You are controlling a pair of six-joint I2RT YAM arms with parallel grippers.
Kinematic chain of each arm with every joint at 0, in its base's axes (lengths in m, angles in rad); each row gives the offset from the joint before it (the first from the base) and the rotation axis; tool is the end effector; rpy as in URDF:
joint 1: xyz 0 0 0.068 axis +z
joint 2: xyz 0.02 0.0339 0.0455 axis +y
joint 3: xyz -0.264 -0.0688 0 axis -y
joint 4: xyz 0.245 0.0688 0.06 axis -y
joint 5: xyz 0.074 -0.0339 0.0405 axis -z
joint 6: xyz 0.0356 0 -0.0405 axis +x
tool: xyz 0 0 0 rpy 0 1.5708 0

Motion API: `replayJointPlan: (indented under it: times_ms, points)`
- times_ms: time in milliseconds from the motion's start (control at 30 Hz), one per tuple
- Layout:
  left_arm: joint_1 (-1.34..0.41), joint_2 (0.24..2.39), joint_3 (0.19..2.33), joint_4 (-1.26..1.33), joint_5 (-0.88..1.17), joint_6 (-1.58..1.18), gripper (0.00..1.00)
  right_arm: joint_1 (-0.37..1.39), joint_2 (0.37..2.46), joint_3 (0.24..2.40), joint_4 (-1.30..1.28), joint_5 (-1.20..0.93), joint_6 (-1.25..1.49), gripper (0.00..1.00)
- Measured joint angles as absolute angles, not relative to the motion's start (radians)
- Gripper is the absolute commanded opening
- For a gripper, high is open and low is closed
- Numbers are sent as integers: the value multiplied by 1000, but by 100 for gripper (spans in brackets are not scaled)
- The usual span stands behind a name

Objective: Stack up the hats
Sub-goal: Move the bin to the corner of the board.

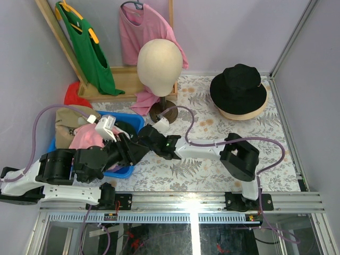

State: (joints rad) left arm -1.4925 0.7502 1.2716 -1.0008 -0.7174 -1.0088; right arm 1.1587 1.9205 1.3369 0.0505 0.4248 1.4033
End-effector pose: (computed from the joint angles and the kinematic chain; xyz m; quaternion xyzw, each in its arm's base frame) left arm 0.0311 -0.0968 0.4210 0.0148 0.8207 -0.3669 0.4378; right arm 0.1895 0.3969 0.2225 0.2073 0.8298 0.4122 0.3139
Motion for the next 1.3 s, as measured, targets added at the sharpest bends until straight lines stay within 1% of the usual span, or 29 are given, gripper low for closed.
replayJointPlan:
  times_ms: [67, 133, 200, 267, 300, 400, 533, 667, 800, 833, 900, 1000, 1033, 1133, 1300]
  points:
    - [-1493, 741, 1265, -1001, -722, -1009, 41, 1165, 1956, 1379, 53, 420, 1402, 12]
    - [-1493, 740, 1260, -1001, -724, -1009, 42, 1166, 1974, 1401, 57, 406, 1395, 34]
    - [-1493, 740, 1257, -1001, -726, -1009, 42, 1166, 1976, 1405, 57, 398, 1382, 50]
    - [-1493, 739, 1256, -1000, -730, -1009, 43, 1166, 1971, 1403, 59, 397, 1364, 61]
    - [-1493, 739, 1256, -999, -733, -1008, 44, 1167, 1960, 1396, 57, 397, 1348, 65]
    - [-1493, 739, 1254, -991, -742, -1005, 46, 1168, 1891, 1363, 27, 398, 1291, 69]
    - [-1493, 741, 1252, -956, -752, -981, 49, 1174, 1724, 1318, -28, 406, 1210, 71]
    - [-1493, 768, 1252, -896, -764, -941, 51, 1193, 1502, 1239, -70, 430, 1166, 74]
    - [-1493, 849, 1253, -814, -759, -892, 53, 1199, 1320, 1149, -133, 484, 1142, 76]
    - [-1492, 876, 1253, -792, -750, -880, 53, 1199, 1285, 1131, -157, 505, 1135, 78]
    - [-1484, 928, 1255, -750, -725, -858, 54, 1199, 1220, 1100, -215, 550, 1124, 85]
    - [-1430, 1010, 1256, -676, -638, -830, 53, 1198, 1115, 1074, -318, 638, 1108, 96]
    - [-1382, 1038, 1251, -636, -580, -823, 54, 1197, 1079, 1069, -350, 669, 1103, 99]
    - [-1264, 1077, 1216, -519, -429, -815, 53, 1174, 981, 1061, -428, 749, 1091, 100]
    - [-1119, 1204, 1193, -315, -219, -815, 54, 1028, 809, 1007, -497, 814, 1053, 99]
